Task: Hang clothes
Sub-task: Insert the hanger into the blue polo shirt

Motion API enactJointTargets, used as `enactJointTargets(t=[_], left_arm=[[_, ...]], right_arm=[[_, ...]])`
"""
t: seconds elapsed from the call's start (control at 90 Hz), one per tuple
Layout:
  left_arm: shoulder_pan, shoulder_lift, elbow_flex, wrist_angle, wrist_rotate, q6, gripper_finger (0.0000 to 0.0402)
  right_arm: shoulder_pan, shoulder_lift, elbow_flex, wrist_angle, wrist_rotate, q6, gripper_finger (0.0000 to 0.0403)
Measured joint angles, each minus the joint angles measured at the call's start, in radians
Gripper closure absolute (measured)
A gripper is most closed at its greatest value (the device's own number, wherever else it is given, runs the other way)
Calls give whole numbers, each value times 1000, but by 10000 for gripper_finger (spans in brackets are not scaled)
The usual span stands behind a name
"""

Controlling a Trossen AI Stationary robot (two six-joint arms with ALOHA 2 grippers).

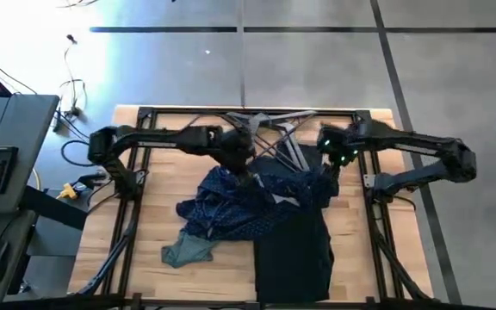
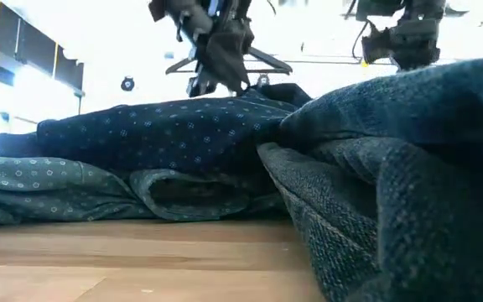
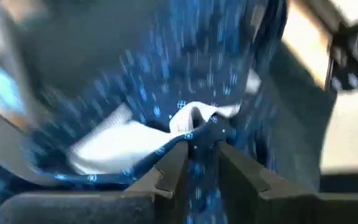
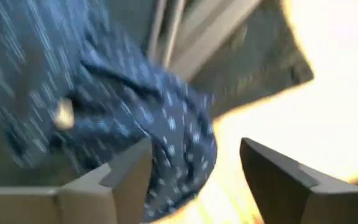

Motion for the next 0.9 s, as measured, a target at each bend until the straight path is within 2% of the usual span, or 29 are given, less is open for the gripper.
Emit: enactJointTargets(t=[0.078, 0.156, 0.233, 0.311, 0.4, 0.522, 0.722, 0.9], left_arm=[[-20, -4, 0, -52, 84, -47, 373], [-32, -45, 0, -102, 84, -124, 392], [-27, -104, 0, -98, -26, -220, 399], [-8, -154, 2, -86, -212, -309, 390], [53, -161, -2, -87, -324, -292, 367], [165, -87, -31, -54, -363, -268, 320], [287, 47, -36, 109, -315, -227, 237], [323, 133, -36, 151, -233, -233, 187]], right_arm=[[-54, -42, 0, 67, -43, -8, 154], [-92, -56, 0, 116, -64, -10, 152], [-114, -57, 0, 148, -65, -13, 151], [-126, -52, -1, 175, -65, -17, 151], [-132, -44, -1, 203, -66, -20, 151], [-133, -39, -1, 235, -71, -14, 151], [-133, -38, -2, 226, -91, -9, 151], [-132, -38, -2, 205, -117, -3, 151]])
